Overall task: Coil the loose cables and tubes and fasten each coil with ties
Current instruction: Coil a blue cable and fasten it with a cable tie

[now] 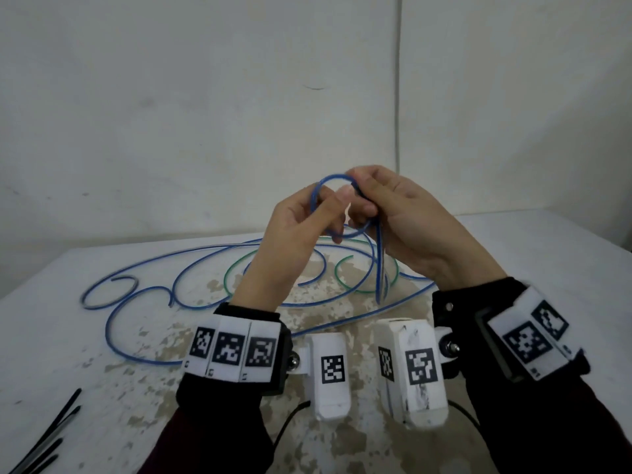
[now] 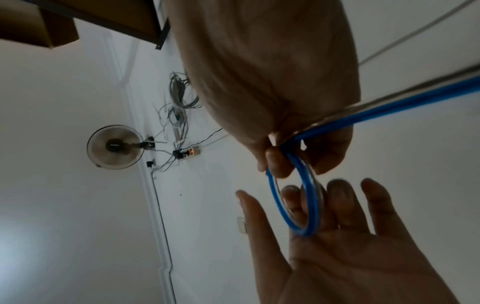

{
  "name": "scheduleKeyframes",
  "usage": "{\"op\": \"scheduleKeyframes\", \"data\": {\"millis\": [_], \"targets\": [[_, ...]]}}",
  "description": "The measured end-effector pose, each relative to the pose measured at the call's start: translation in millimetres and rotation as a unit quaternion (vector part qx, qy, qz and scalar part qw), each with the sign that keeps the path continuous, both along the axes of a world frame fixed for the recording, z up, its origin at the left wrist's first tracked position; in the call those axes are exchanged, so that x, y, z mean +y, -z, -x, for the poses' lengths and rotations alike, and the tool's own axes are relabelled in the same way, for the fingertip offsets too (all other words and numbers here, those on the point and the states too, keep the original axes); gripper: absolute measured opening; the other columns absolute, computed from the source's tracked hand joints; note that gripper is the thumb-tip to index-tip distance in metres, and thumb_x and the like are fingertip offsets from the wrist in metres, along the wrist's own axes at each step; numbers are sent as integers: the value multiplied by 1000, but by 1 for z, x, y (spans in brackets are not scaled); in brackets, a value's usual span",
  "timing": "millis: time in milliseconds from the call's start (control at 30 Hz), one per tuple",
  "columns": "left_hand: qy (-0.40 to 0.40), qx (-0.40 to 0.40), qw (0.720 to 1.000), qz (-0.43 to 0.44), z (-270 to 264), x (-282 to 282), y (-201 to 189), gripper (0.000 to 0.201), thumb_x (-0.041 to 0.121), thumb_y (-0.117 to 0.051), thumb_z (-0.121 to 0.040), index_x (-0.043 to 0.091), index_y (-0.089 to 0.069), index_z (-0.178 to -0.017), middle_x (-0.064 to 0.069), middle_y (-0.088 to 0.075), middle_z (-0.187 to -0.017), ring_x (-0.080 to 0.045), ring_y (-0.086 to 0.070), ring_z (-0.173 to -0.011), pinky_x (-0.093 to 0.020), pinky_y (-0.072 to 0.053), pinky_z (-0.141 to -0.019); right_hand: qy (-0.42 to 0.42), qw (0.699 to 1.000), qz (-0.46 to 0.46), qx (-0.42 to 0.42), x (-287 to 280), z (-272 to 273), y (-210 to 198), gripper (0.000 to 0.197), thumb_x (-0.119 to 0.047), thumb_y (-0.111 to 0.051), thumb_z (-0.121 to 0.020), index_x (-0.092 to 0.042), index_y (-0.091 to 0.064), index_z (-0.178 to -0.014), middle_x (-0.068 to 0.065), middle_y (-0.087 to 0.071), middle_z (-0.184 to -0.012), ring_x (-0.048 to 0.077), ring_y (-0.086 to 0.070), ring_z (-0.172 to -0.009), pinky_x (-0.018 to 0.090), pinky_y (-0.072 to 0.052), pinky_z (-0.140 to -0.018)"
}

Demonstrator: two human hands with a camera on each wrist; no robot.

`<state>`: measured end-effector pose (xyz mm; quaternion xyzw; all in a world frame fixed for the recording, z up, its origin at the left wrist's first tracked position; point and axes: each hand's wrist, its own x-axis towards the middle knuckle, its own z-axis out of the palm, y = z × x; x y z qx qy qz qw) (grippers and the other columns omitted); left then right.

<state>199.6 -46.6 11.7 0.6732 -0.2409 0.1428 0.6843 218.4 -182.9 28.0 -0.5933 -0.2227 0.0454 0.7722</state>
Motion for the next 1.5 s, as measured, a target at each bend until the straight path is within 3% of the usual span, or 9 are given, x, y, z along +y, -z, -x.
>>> {"op": "scheduleKeyframes", "data": {"millis": [100, 233, 367, 733, 933, 1067, 1233, 1333, 1500], "targets": [[29, 36, 999, -3, 1, 3, 0, 38, 31, -58, -85, -6, -56, -80, 2, -49, -48, -12, -44, -46, -21, -44, -55, -2, 997, 72, -15, 2, 5, 2, 13, -19, -42, -101, -7, -47, -104, -9, -40, -47, 13, -45, -50, 18, -43, -54], [22, 22, 996, -81, 1, 11, 0, 30, 27, -54, -89, -1, -57, -78, -15, -53, -58, -14, -46, -47, -24, -44, -56, 12, 989, 143, -35, 3, 8, 3, 13, -21, -41, -102, -11, -43, -109, -12, -41, -46, 4, -43, -44, 15, -40, -54], [5, -7, 996, -84, 0, 11, -1, 23, 12, -44, -100, 2, -53, -80, 0, -64, -65, -10, -43, -50, -18, -39, -52, 25, 990, 133, -34, 4, 7, 2, 18, -24, -41, -101, -9, -47, -110, -8, -50, -50, 4, -52, -49, 15, -44, -54], [-96, -79, 978, -167, -1, 17, 0, 28, 29, -48, -97, 12, -50, -75, 8, -38, -53, -15, -34, -53, -39, -35, -56, 114, 965, 205, -117, -15, 4, -3, 35, -31, -56, -94, -14, -57, -64, -7, -57, -59, 5, -51, -60, 18, -37, -44], [-176, -120, 971, -112, 1, 4, 0, 32, 25, -46, -99, 3, -45, -76, -17, -36, -59, -23, -33, -57, -36, -31, -57, 39, 973, 228, -29, -12, 10, -4, 37, -42, -42, -99, -16, -62, -83, 0, -60, -73, 6, -54, -61, 15, -33, -43], [-209, -94, 973, -10, 0, -5, 1, 30, 20, -43, -102, 13, -42, -73, 7, -34, -52, -10, -32, -50, -24, -34, -52, -18, 985, 169, -21, 7, 9, 5, 43, -41, -34, -102, -18, -59, -75, -1, -60, -78, 12, -55, -76, 24, -42, -59], [-127, -25, 991, 33, 1, 3, -8, 34, 9, -37, -101, 11, -38, -67, -2, -32, -54, -6, -34, -45, -13, -35, -48, -52, 998, 33, 15, 16, 6, 5, 39, -30, -37, -102, -16, -45, -66, -3, -52, -58, 15, -53, -71, 30, -42, -83], [-71, 33, 997, -21, 1, 13, -12, 35, 14, -34, -101, 8, -42, -67, -4, -41, -53, -13, -43, -50, -21, -38, -55, -88, 996, 0, 34, 11, 6, 4, 39, -27, -37, -101, -14, -42, -64, -6, -37, -50, 14, -46, -58, 23, -40, -72], [-4, 131, 980, -148, 5, 25, -10, 49, 30, -36, -102, -10, -58, -85, 3, -44, -58, -15, -37, -58, -28, -30, -60, -54, 977, 191, -75, 4, 10, 3, 38, -28, -37, -102, -14, -41, -66, -13, -39, -49, 11, -27, -53, 18, -31, -55]]}}
